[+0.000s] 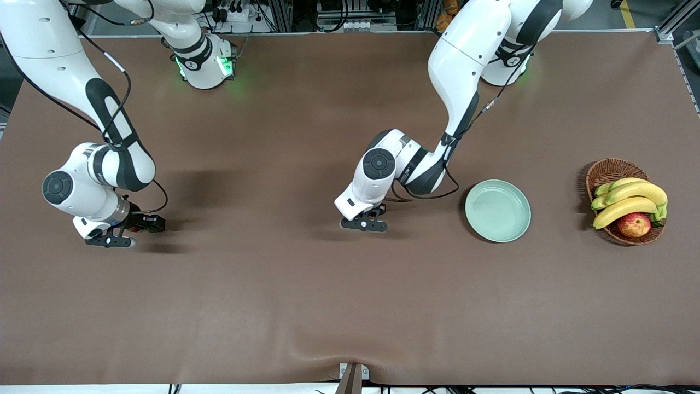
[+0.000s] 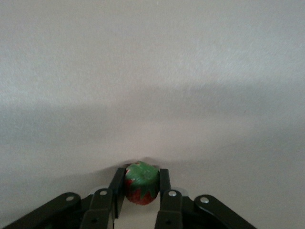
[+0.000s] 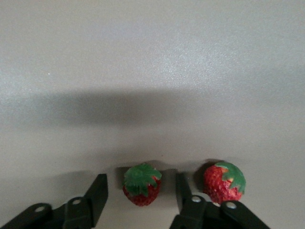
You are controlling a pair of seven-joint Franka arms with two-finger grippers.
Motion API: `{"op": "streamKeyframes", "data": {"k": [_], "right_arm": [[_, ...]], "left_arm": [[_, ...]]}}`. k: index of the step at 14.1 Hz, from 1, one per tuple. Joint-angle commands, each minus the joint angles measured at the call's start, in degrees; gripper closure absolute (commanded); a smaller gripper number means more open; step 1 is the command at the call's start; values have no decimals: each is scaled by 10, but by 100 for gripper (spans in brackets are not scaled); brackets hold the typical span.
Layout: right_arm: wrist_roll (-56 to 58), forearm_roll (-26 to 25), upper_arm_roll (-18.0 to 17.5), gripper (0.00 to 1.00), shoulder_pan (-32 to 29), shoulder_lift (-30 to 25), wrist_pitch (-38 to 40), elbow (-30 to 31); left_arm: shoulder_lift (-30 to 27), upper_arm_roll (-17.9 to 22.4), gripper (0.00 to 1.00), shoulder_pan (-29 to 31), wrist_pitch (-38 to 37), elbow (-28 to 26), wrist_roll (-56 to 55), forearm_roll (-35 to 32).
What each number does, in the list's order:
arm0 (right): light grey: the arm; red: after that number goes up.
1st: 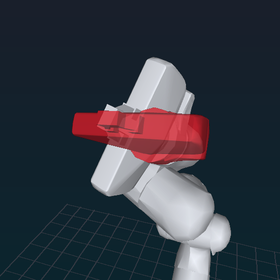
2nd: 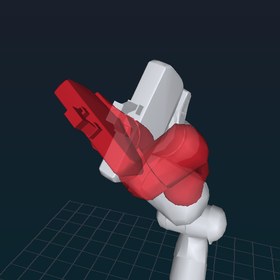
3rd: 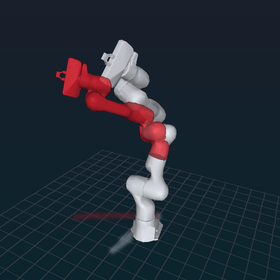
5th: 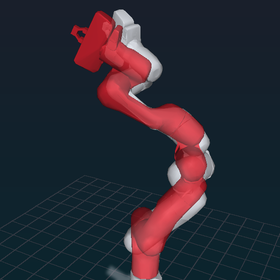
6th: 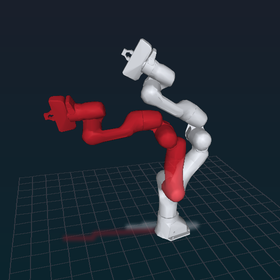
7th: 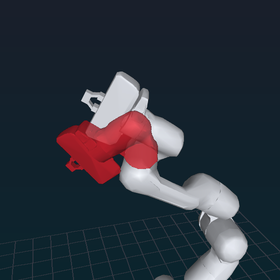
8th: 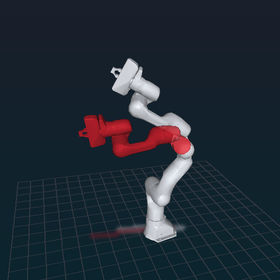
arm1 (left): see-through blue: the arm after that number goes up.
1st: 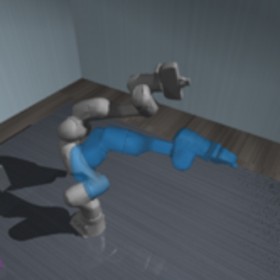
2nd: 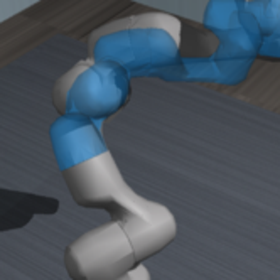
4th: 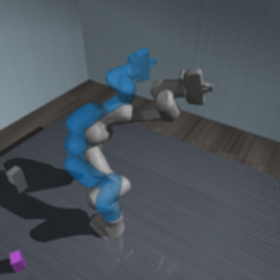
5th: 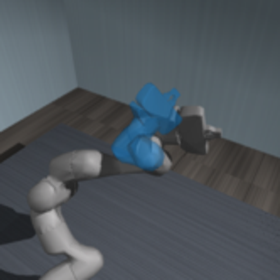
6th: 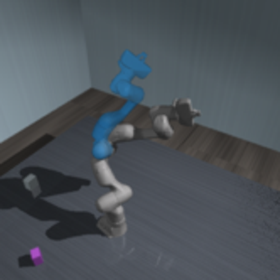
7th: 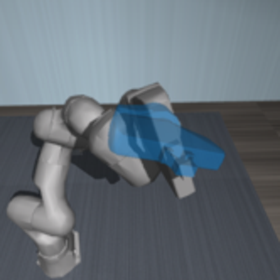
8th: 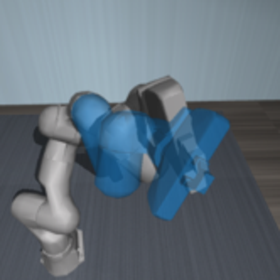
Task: Collect all strawberries into plate
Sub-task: 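Grasp a second strawberry with the right gripper while the left gripper lifts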
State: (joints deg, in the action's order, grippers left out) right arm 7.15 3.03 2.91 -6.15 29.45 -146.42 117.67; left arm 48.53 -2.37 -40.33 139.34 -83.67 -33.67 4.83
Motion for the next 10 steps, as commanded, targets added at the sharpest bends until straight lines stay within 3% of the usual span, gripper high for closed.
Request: {"op": "streamKeyframes", "data": {"k": [1, 3, 5, 8, 10], "right_arm": [[1, 2, -10, 59, -12, 7, -11, -2], [0, 2, -10, 84, -12, 7, -11, -2], [-1, 2, -10, 100, -11, 6, -10, -2], [2, 2, -18, 100, -5, -10, -3, -2], [-2, 2, -51, 100, 1, -35, 10, -1]], "left_arm": [[-37, 4, 100, 15, -32, -3, -2, -2], [-69, 8, 100, 32, -81, -8, -3, -14], [-106, 13, 100, 52, -91, -38, 0, -47], [-183, 14, 94, 71, -93, -124, 4, -56], [-242, 13, 94, 90, -93, -192, 24, -63]]}}
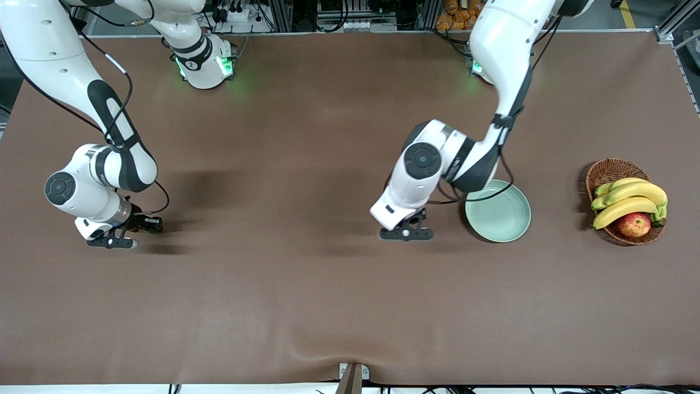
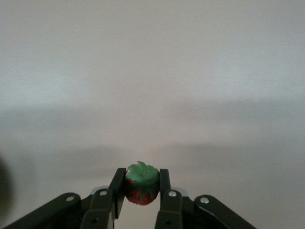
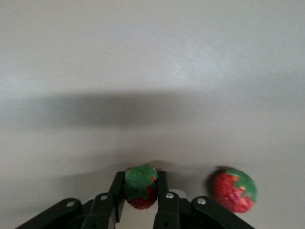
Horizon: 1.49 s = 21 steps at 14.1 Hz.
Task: Collect all strawberries into plate
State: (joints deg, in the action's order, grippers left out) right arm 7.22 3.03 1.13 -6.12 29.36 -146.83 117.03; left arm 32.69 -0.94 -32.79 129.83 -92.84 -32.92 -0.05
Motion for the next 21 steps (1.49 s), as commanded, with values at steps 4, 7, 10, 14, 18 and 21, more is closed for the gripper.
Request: {"op": "streamKeyframes", "data": {"k": [4, 7, 10, 14, 18, 21], "right_arm": [[-4, 2, -119, 100, 3, -66, 25, 0], [-68, 2, -210, 100, 4, -68, 29, -19], [-202, 0, -257, 100, 48, -67, 42, -59], [-350, -8, -255, 100, 146, -44, 60, -122], [-467, -13, -251, 100, 216, 17, 59, -201], [-560, -28, -201, 100, 311, 81, 59, -277]], "left_arm": [[-172, -1, 87, 84, 2, -208, 86, -16], [-220, -4, 87, 151, 2, -274, 162, -16], [-234, -2, 85, 173, 2, -316, 181, -17], [-154, -5, 82, 222, 69, -311, 206, -82], [-107, -6, 74, 234, 133, -307, 214, -82], [-105, -6, 35, 233, 134, -303, 214, -82]]}}
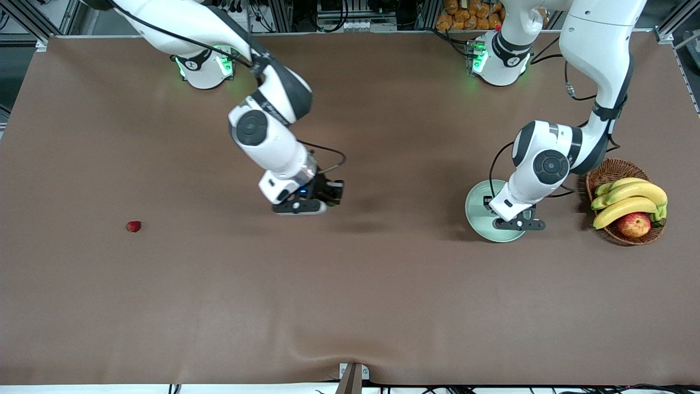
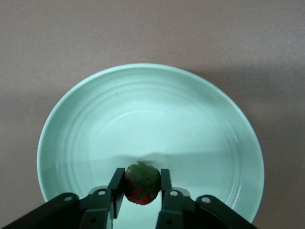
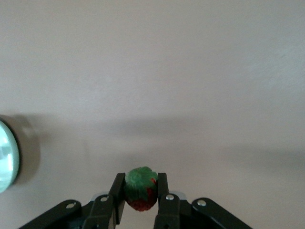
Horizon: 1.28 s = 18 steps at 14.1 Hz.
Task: Collect all strawberries into plate
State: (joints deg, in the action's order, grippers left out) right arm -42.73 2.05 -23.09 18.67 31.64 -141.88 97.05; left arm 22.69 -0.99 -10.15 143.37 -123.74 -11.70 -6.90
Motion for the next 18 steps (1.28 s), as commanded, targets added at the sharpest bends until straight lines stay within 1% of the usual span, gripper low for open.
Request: {"op": "streamKeyframes", "data": {"k": [1, 2, 3, 4, 6, 9, 10, 12, 13, 14, 15, 16, 18], "right_arm": [[-87, -22, 78, 100, 113, 78, 9, -101], [-106, -21, 112, 100, 153, 96, 6, -117], [-130, -19, 136, 100, 185, 112, 4, -128], [-159, -18, 142, 100, 199, 128, 2, -137], [-189, -21, 142, 100, 206, 148, 2, -149], [-189, -24, 143, 100, 214, 163, 1, -150], [-187, -27, 144, 98, 214, 165, 2, -149], [-187, -49, 144, 85, 214, 171, 2, -149], [-187, -53, 144, 85, 214, 177, 1, -149], [-187, -53, 144, 75, 214, 177, 1, -149], [-186, -54, 144, 34, 214, 177, 2, -149], [-187, -63, 144, 0, 214, 177, 2, -149], [-187, -93, 143, 0, 214, 175, 3, -149]], "left_arm": [[-4, -5, 22, 7, -1, 7, 2, -14], [1, -5, 0, 7, -1, 8, 2, -14], [1, -5, 0, 6, -1, 9, 2, -14], [0, -5, 0, 3, -1, 9, 2, -14], [-4, -6, 0, 1, -2, 10, 0, -14], [-11, -11, 0, 0, -6, 19, -7, -14], [-19, -17, 0, 0, -7, 18, -10, -14], [-33, -37, 0, 0, -22, 24, -24, -13], [-34, -47, 0, 0, -33, 36, -43, -13], [-32, -54, 0, -4, -44, 47, -57, -13], [-30, -65, 0, -7, -47, 59, -69, -13], [-27, -67, 0, -14, -47, 67, -81, -13], [-21, -67, 0, -38, -47, 82, -106, -12]]}}
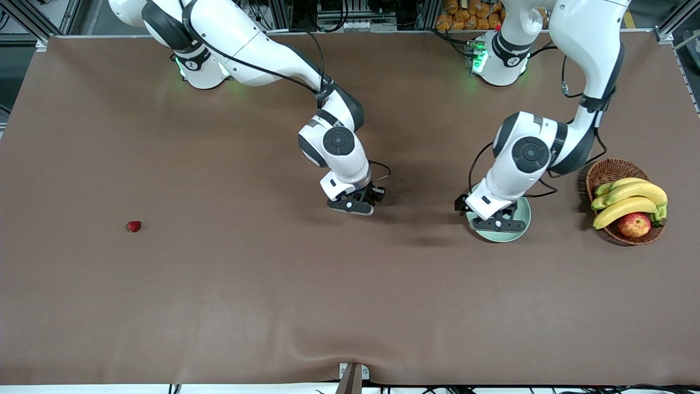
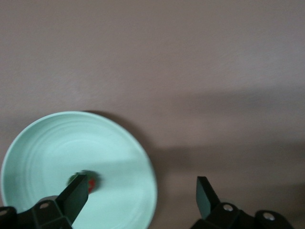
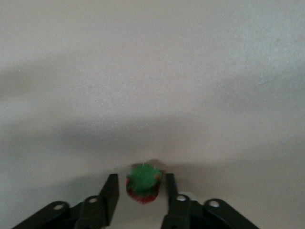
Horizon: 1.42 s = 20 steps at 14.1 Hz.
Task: Collect all strawberries into plate
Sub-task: 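Set the second strawberry on the table with the right gripper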
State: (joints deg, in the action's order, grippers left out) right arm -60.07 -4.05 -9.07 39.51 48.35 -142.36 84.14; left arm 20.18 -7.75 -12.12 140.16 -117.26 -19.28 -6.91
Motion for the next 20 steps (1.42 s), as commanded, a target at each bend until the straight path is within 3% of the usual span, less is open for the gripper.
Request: {"op": "streamKeyframes", "data": {"k": [1, 6, 11, 15, 20], "right_arm": [[-14, -33, 3, 0, 6, 6, 8, -20], [-13, -32, 3, 0, -7, -21, 37, -16], [4, -32, 3, 0, -56, -100, 159, -6], [98, -32, 3, 0, -124, -196, 174, 91], [207, -33, 4, 0, -244, -273, 179, 182]], "left_arm": [[6, 0, 0, -26, -15, 24, -44, -13], [46, 0, 0, -70, -15, 79, -100, -13], [80, 1, 0, -106, -15, 115, -156, -13], [105, 1, 0, -141, -15, 147, -203, -13], [194, 5, 0, -204, -15, 245, -237, -14]]}}
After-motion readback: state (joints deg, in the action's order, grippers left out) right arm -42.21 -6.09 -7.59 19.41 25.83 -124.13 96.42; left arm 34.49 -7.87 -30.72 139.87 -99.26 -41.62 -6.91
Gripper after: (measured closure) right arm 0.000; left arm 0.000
